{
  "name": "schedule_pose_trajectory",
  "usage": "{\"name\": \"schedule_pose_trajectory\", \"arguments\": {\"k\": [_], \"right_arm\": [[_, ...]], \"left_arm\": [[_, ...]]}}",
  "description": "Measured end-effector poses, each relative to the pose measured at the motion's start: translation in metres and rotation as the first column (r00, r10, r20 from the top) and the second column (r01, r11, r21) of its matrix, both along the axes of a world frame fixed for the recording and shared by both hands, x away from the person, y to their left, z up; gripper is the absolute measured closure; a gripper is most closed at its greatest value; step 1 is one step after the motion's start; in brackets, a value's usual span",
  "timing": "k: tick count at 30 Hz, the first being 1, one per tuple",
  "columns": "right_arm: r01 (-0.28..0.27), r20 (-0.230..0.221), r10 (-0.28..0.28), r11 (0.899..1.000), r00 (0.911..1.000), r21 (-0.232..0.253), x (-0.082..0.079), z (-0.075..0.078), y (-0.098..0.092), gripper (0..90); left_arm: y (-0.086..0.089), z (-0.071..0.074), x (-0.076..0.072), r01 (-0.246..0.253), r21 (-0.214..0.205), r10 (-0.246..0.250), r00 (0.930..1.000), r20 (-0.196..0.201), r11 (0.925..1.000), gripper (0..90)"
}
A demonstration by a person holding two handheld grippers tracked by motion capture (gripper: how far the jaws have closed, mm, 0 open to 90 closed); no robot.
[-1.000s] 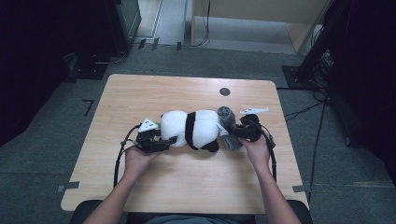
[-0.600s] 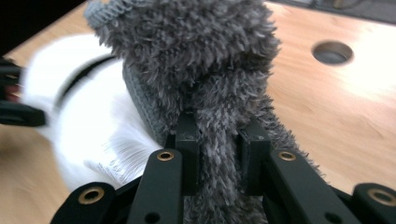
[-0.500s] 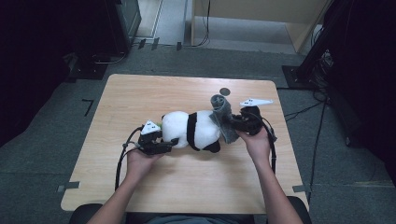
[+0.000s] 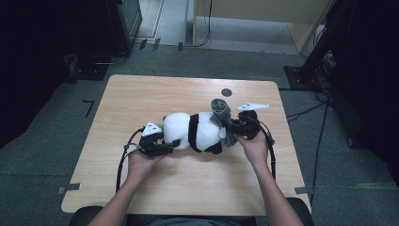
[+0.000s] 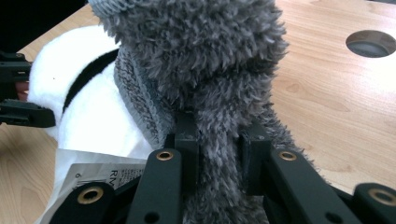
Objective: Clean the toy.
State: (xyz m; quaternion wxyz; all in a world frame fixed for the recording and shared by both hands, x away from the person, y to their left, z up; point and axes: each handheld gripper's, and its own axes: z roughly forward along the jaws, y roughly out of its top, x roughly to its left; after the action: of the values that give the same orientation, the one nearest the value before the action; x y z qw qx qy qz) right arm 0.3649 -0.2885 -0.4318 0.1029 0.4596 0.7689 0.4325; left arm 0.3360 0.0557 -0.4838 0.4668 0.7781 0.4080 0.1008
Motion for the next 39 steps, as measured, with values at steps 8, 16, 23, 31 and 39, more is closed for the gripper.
{"name": "schedule_pose_trajectory", "arguments": {"k": [8, 16, 23, 31, 39], "right_arm": [[0.015, -0.058, -0.016, 1.000, 0.9982, -0.005, 0.003, -0.020, -0.004, 74.8], [0.011, -0.142, -0.013, 1.000, 0.9897, -0.014, 0.008, -0.039, -0.001, 75.0], [-0.030, -0.175, 0.026, 0.999, 0.9842, -0.017, 0.015, -0.052, -0.002, 74.7], [-0.045, -0.193, 0.037, 0.998, 0.9805, -0.036, 0.016, -0.056, -0.002, 74.4], [-0.013, -0.164, 0.009, 1.000, 0.9864, -0.026, 0.009, -0.042, -0.019, 74.5]], "left_arm": [[0.002, -0.001, 0.002, 0.000, -0.014, 0.000, 0.9999, -0.015, 0.9999, 32.2], [0.003, -0.002, 0.003, 0.003, -0.016, -0.004, 0.9999, -0.016, 0.9999, 31.1], [0.004, -0.002, 0.003, 0.009, -0.015, -0.009, 0.9999, -0.010, 0.9998, 30.3], [0.005, -0.003, 0.002, 0.009, -0.015, -0.010, 0.9999, -0.005, 0.9998, 30.0], [0.005, -0.002, 0.002, 0.011, -0.007, -0.011, 0.9999, -0.001, 0.9999, 29.7]]}}
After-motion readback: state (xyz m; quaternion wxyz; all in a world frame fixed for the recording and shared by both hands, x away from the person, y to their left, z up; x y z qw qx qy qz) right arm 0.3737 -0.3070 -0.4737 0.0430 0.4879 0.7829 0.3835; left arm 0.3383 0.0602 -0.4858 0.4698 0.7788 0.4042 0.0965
